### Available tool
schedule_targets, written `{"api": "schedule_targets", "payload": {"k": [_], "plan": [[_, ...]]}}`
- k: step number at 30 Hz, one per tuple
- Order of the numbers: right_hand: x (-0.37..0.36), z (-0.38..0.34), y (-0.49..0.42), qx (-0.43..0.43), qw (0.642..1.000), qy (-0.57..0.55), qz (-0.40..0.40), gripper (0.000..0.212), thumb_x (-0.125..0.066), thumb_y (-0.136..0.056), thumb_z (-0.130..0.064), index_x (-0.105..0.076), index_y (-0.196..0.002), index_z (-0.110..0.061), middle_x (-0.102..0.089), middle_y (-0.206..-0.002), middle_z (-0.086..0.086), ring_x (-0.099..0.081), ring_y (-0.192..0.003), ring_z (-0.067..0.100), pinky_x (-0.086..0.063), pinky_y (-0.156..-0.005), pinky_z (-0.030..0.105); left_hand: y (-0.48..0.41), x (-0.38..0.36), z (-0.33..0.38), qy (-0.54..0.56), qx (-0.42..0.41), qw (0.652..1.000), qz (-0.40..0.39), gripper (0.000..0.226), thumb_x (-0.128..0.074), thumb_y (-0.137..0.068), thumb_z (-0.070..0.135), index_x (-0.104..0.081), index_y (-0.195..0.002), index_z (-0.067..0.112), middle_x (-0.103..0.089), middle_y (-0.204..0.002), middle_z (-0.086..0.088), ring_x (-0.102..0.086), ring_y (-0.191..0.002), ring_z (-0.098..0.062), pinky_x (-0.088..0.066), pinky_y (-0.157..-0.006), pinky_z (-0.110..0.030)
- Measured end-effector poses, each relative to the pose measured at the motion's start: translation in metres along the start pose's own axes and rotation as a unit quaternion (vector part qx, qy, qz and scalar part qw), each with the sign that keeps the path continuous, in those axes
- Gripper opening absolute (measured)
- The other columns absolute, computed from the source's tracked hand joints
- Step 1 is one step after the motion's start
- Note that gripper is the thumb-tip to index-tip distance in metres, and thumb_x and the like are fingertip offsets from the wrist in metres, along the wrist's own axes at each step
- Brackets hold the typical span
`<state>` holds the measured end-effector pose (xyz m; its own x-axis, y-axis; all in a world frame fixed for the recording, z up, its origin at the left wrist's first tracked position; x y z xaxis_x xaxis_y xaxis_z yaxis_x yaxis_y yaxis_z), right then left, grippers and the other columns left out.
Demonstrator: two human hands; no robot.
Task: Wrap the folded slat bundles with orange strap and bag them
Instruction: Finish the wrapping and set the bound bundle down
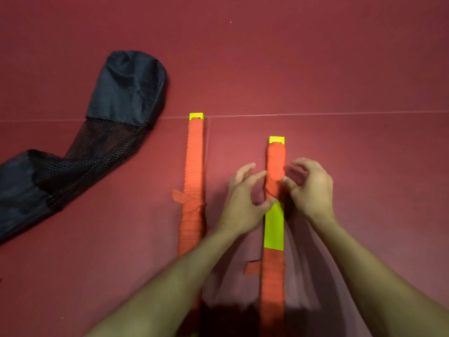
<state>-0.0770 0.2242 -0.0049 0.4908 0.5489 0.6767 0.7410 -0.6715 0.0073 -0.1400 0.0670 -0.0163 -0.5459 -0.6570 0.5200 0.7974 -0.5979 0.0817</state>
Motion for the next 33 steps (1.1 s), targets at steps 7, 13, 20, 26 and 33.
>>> {"api": "schedule_targets", "payload": {"k": [7, 13, 20, 26, 33], "plan": [[-0.073, -0.076, 0.040, 0.074, 0.989, -0.010, -0.125, 0.036, -0.078, -0.078, -0.015, -0.065, -0.110, -0.008, -0.065, -0.104, 0.012, -0.063, -0.098, 0.030, -0.046, -0.091, 0.034, -0.013, 0.132, -0.061, -0.202, 0.054, 0.978, 0.027, 0.048, -0.071, -0.081, 0.037, -0.067, -0.121, 0.012, -0.040, -0.146, -0.016, -0.036, -0.138, -0.033, -0.018, -0.110, -0.023], [-0.148, -0.117, 0.086, 0.024, 0.970, 0.022, -0.242, 0.070, -0.078, -0.076, -0.045, -0.044, -0.131, -0.018, -0.046, -0.126, 0.007, -0.051, -0.119, 0.031, -0.042, -0.100, 0.038, 0.014, 0.242, -0.121, -0.251, 0.139, 0.952, 0.107, 0.049, -0.072, -0.088, 0.033, -0.057, -0.131, 0.015, -0.027, -0.150, -0.014, -0.028, -0.137, -0.037, -0.020, -0.118, -0.037], [-0.175, -0.125, 0.109, 0.022, 0.962, 0.144, -0.229, 0.100, -0.080, -0.071, -0.050, -0.021, -0.146, -0.020, -0.017, -0.145, 0.008, -0.033, -0.130, 0.037, -0.038, -0.105, 0.044, 0.041, 0.293, -0.177, -0.290, 0.229, 0.923, 0.111, 0.059, -0.059, -0.094, 0.051, -0.042, -0.144, 0.025, -0.013, -0.159, -0.013, -0.012, -0.147, -0.036, -0.018, -0.119, -0.054], [-0.175, -0.122, 0.109, 0.045, 0.965, 0.137, -0.220, 0.098, -0.081, -0.068, -0.029, -0.026, -0.148, -0.018, -0.020, -0.147, 0.011, -0.037, -0.125, 0.041, -0.034, -0.106, 0.039, 0.051, 0.306, -0.213, -0.280, 0.336, 0.896, 0.070, 0.063, -0.047, -0.095, 0.063, -0.037, -0.148, 0.031, -0.024, -0.157, -0.016, -0.029, -0.141, -0.044, -0.019, -0.117, -0.060], [-0.129, -0.082, 0.088, -0.025, 0.990, 0.063, -0.120, 0.090, -0.082, -0.063, -0.017, -0.038, -0.141, -0.016, -0.040, -0.137, 0.014, -0.043, -0.123, 0.040, -0.036, -0.105, 0.043, 0.018, 0.227, -0.144, -0.012, 0.285, 0.958, 0.029, 0.051, -0.066, -0.092, 0.042, -0.050, -0.137, 0.023, -0.061, -0.131, -0.008, -0.058, -0.118, -0.028, -0.049, -0.099, -0.039]]}}
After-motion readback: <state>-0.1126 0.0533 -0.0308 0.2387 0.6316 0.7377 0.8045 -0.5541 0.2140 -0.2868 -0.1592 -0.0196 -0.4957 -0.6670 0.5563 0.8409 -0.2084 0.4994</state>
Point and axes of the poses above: each hand's wrist, its own y-axis away from the middle knuckle, its own x-axis out of the back of the hand, z = x × y, the point moved 8 cm from there along -y, towards the middle knuckle
